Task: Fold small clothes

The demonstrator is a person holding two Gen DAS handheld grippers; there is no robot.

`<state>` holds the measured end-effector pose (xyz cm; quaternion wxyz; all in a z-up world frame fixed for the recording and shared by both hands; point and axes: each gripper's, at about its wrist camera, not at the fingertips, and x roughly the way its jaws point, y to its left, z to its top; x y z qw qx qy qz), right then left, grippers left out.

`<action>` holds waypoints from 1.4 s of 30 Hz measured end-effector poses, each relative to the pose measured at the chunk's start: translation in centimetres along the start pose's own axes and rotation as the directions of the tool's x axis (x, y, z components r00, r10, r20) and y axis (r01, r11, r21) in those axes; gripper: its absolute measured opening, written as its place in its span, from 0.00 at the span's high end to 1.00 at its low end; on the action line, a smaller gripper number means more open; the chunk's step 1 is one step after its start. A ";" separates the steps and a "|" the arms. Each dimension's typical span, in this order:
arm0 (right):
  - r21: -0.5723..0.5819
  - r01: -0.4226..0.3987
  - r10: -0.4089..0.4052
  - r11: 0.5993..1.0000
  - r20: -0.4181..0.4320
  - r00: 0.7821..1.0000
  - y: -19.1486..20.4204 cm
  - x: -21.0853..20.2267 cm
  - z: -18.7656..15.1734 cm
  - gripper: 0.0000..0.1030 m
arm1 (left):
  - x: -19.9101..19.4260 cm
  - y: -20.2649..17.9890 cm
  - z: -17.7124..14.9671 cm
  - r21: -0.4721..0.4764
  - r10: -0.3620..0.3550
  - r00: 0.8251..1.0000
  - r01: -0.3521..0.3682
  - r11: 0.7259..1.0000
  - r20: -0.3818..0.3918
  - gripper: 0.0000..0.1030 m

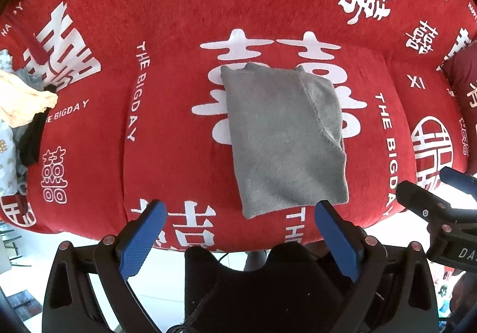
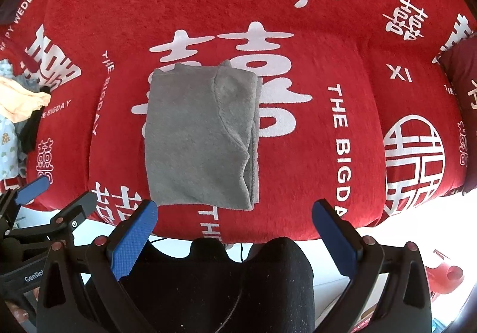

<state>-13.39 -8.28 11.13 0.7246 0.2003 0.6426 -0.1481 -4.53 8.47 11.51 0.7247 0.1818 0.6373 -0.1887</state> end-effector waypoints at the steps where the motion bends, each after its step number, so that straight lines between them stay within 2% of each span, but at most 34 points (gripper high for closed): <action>1: 0.003 0.000 0.000 1.000 -0.001 1.000 -0.1 0.0 -0.1 0.00 | 0.0 0.0 0.0 0.001 0.003 1.000 -0.003 1.000 0.000 0.03; 42: -0.027 0.031 -0.030 0.999 0.032 0.999 1.0 -0.7 -0.1 0.00 | -0.3 0.8 -0.8 -0.011 0.023 1.000 -0.023 1.000 0.018 0.03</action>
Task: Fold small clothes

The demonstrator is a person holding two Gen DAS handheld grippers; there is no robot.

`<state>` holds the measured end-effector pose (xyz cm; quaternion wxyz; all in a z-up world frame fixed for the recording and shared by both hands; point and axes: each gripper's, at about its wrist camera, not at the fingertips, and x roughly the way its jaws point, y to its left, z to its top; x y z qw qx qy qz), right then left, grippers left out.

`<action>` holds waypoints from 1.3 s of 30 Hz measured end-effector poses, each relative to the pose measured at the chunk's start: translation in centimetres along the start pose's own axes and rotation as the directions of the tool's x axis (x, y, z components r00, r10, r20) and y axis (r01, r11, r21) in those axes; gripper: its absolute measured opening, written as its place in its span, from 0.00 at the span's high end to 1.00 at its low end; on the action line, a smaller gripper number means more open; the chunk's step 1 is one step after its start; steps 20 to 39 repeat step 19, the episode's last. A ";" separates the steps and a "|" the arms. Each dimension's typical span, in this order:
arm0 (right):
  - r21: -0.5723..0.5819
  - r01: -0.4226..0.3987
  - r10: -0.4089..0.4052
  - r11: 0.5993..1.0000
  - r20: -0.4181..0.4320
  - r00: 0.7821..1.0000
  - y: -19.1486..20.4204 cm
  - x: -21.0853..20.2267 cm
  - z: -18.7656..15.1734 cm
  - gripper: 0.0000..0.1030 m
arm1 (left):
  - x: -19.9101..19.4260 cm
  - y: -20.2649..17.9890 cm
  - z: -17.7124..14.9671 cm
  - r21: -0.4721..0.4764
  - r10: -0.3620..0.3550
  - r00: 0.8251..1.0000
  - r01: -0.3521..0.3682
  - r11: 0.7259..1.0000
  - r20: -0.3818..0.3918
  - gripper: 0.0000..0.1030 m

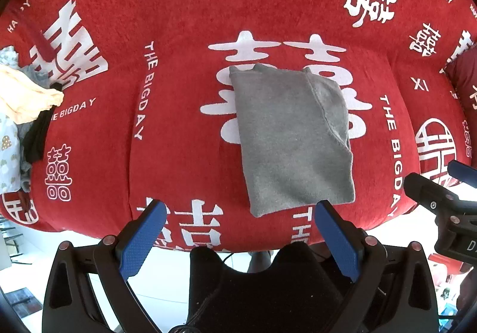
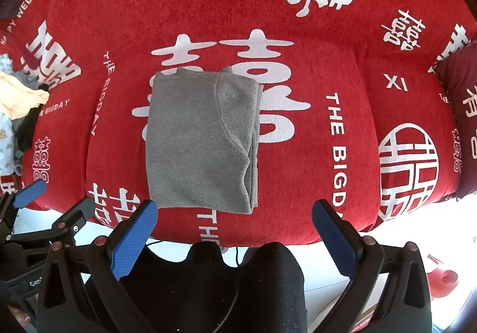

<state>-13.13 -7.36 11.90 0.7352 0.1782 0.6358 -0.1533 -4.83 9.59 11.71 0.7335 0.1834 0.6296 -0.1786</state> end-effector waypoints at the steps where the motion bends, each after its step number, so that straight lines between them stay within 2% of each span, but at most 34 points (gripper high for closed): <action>1: -0.001 0.000 0.000 1.000 0.000 1.000 0.0 0.0 0.1 0.00 | 0.0 -0.1 0.0 0.003 0.005 1.000 -0.005 1.000 0.000 0.03; 12: -0.010 0.000 0.000 1.000 -0.001 1.000 0.3 0.1 0.3 0.00 | 0.0 0.3 0.2 -0.028 0.005 1.000 -0.005 1.000 0.005 0.03; 17: -0.012 0.001 -0.001 1.000 -0.004 1.000 0.3 0.2 0.5 0.00 | -0.4 0.3 0.3 -0.018 0.004 0.999 -0.003 1.000 0.045 0.03; 39: -0.012 0.002 -0.002 1.000 -0.003 1.000 0.4 0.2 0.5 0.00 | -0.4 0.3 0.3 -0.010 -0.002 0.999 0.002 1.000 0.044 0.03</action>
